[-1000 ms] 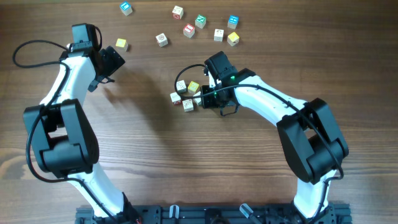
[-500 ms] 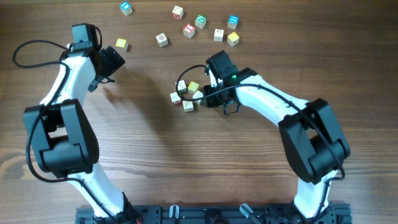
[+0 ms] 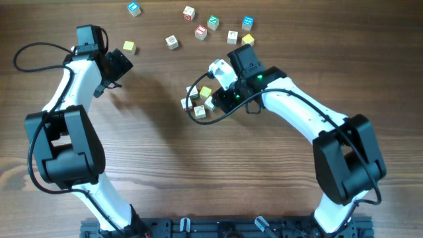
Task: Form a circle
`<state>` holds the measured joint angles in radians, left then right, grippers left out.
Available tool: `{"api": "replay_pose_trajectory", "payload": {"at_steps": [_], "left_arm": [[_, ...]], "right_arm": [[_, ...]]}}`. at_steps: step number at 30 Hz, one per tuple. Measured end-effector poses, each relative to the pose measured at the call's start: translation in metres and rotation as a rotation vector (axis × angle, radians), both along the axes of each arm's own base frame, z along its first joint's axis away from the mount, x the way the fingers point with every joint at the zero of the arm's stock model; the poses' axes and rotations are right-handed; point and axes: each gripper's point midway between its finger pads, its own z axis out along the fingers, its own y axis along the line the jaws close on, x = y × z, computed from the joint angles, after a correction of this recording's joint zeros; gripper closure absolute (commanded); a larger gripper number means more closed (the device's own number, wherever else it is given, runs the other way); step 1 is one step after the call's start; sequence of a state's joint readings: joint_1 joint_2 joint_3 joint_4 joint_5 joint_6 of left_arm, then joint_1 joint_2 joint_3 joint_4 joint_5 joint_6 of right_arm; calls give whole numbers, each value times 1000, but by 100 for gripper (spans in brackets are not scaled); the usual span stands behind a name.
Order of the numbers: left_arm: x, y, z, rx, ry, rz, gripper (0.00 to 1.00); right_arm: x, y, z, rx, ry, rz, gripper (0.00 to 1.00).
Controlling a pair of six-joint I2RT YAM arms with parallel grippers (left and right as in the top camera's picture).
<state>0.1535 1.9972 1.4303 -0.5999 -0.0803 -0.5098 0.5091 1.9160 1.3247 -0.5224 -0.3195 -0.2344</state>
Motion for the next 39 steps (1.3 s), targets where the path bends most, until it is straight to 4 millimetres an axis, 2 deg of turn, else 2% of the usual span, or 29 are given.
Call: {"api": "replay_pose_trajectory", "payload": {"at_steps": [9,17,21,26,30,34,39], "left_arm": [[0,0,0,0,0,0,0],[0,0,0,0,0,0,0],[0,0,0,0,0,0,0],[0,0,0,0,0,0,0],[0,0,0,0,0,0,0],[0,0,0,0,0,0,0],[0,0,0,0,0,0,0]], "right_arm": [[-4,14,-29,-10,28,38,45],[-2,15,-30,-6,20,38,46],[-2,15,-39,-12,31,38,46],[4,10,-43,-46,7,18,54],[5,9,-43,-51,4,15,56],[3,8,-44,-55,13,12,64],[1,7,-45,-61,23,12,64]]}}
